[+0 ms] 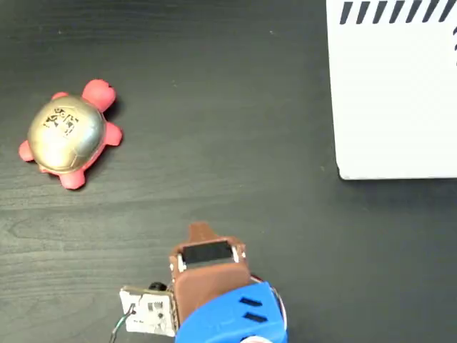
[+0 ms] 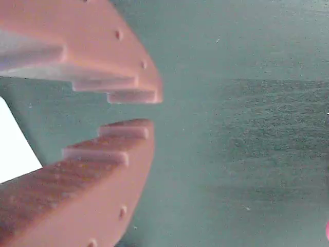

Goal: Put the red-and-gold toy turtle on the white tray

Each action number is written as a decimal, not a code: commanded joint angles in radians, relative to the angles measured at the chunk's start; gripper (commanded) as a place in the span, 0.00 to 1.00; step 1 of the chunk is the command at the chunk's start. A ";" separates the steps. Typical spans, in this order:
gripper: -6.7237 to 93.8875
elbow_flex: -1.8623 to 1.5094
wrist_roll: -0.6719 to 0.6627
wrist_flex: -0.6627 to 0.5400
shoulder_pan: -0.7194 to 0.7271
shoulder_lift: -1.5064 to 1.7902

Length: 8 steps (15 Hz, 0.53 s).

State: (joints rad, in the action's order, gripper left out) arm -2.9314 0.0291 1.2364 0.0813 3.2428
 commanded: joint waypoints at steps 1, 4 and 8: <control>0.07 0.012 -0.012 0.020 0.044 0.006; 0.07 0.012 -0.058 0.018 0.092 0.009; 0.07 0.012 -0.087 0.014 0.126 -0.006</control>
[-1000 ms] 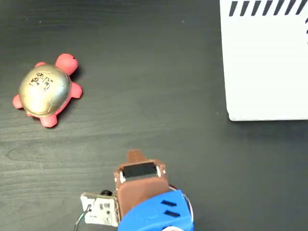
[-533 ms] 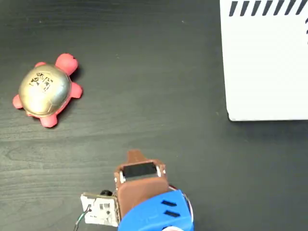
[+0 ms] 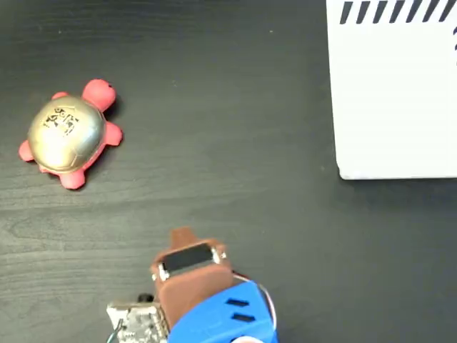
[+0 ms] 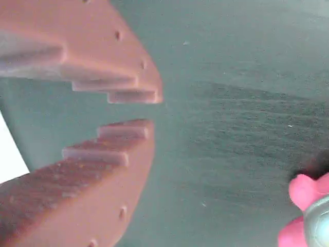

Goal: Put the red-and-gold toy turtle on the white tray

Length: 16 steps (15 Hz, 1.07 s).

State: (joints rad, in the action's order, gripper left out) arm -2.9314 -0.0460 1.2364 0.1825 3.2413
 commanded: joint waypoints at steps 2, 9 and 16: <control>0.07 0.077 -0.057 -0.067 0.071 -0.155; 0.07 1.062 -0.417 0.213 0.153 -1.154; 0.07 1.704 -0.606 0.348 0.187 -1.706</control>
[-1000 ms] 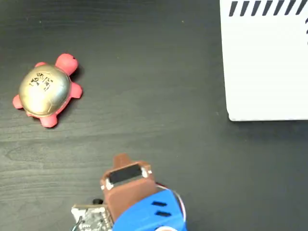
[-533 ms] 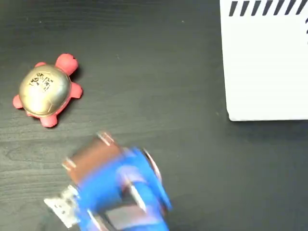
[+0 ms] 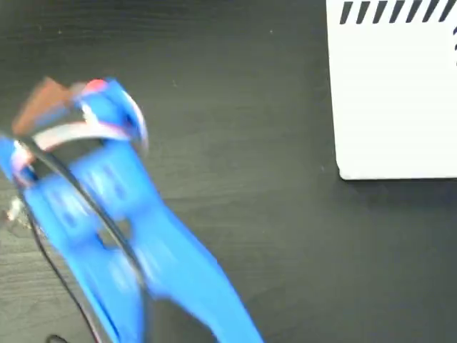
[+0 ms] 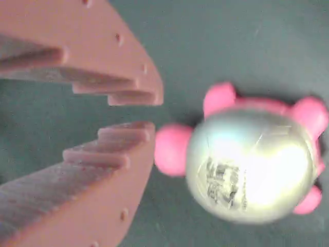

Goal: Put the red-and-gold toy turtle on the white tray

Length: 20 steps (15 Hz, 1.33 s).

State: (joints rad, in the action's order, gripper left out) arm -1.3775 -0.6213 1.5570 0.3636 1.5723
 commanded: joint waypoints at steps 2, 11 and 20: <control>0.07 0.302 -0.029 0.060 0.014 -0.173; 0.57 0.442 -0.029 0.158 0.028 -0.425; 0.80 0.413 -0.067 0.198 0.005 -0.457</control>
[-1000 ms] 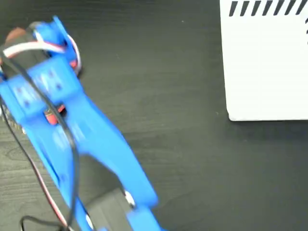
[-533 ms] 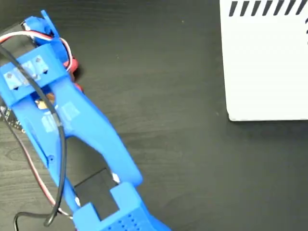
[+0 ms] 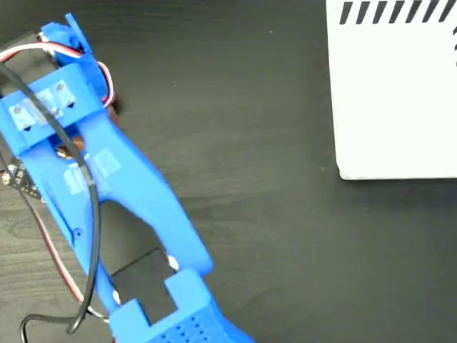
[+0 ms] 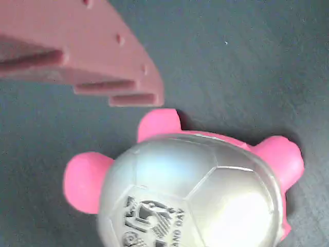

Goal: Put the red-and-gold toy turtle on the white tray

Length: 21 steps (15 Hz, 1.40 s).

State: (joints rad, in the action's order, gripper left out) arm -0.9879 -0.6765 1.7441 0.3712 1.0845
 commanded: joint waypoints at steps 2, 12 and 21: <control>0.80 0.029 -0.011 0.009 -0.006 0.005; 0.80 0.049 0.021 -0.081 -0.029 -0.137; 0.77 0.049 0.054 -0.130 -0.006 -0.201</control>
State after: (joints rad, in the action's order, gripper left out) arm -0.9802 -0.6151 1.6076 0.3467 0.8498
